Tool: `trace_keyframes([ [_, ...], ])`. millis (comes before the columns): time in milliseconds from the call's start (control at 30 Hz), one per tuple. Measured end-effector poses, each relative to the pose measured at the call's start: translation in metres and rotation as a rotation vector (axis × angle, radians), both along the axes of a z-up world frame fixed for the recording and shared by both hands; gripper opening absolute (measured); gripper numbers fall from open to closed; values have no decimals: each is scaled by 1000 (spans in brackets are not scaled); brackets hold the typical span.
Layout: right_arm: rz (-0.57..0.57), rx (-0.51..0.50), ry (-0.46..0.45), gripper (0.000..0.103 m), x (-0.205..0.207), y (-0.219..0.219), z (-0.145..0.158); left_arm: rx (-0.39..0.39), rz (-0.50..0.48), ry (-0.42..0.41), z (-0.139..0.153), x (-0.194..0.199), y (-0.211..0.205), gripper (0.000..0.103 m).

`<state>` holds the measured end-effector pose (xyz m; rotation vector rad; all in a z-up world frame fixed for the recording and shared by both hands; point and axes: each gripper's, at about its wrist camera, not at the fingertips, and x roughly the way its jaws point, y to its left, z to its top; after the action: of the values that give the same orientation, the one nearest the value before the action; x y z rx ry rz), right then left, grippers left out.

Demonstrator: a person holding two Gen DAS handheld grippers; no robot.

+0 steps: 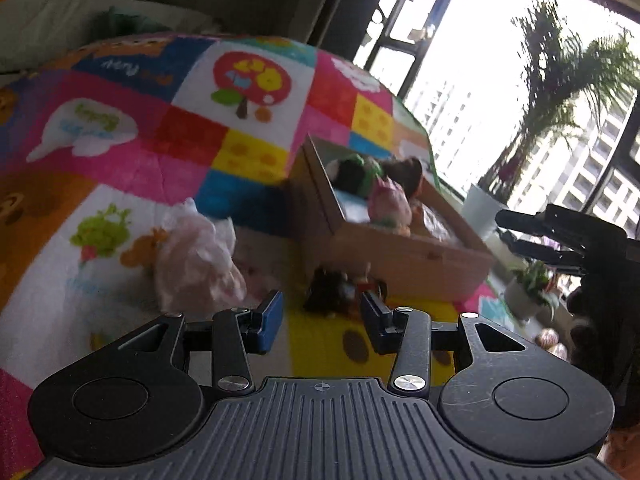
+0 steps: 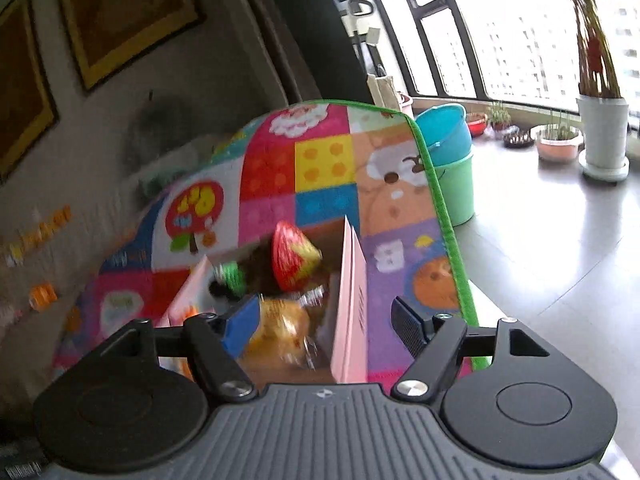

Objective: Organize objects

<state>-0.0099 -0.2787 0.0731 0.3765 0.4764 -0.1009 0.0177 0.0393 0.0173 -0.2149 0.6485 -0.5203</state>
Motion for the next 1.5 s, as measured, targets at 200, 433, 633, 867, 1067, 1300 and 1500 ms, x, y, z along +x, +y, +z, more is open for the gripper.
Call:
trace_keyframes([
  [200, 144, -224, 35, 78, -22, 63, -19, 76, -31, -26, -2, -8, -15, 47],
  [433, 358, -400, 97, 78, 0, 148, -42, 30, 106, -69, 13, -15, 15, 47],
  [633, 375, -322, 182, 72, 38, 178, -48, -9, 254, -56, 18, -10, 49, 47],
  [867, 398, -294, 181, 61, 17, 173, -51, 20, 305, -21, 17, 11, 58, 47],
  [1067, 395, -409, 176, 63, -39, 150, -50, 17, 314, 40, -1, 39, 45, 47],
  [1300, 476, -332, 152, 78, -75, 124, -39, 79, 89, 56, -7, 26, -2, 44],
  [1500, 395, -298, 117, 78, -65, 108, -31, 111, -128, 84, -10, -13, -23, 44],
])
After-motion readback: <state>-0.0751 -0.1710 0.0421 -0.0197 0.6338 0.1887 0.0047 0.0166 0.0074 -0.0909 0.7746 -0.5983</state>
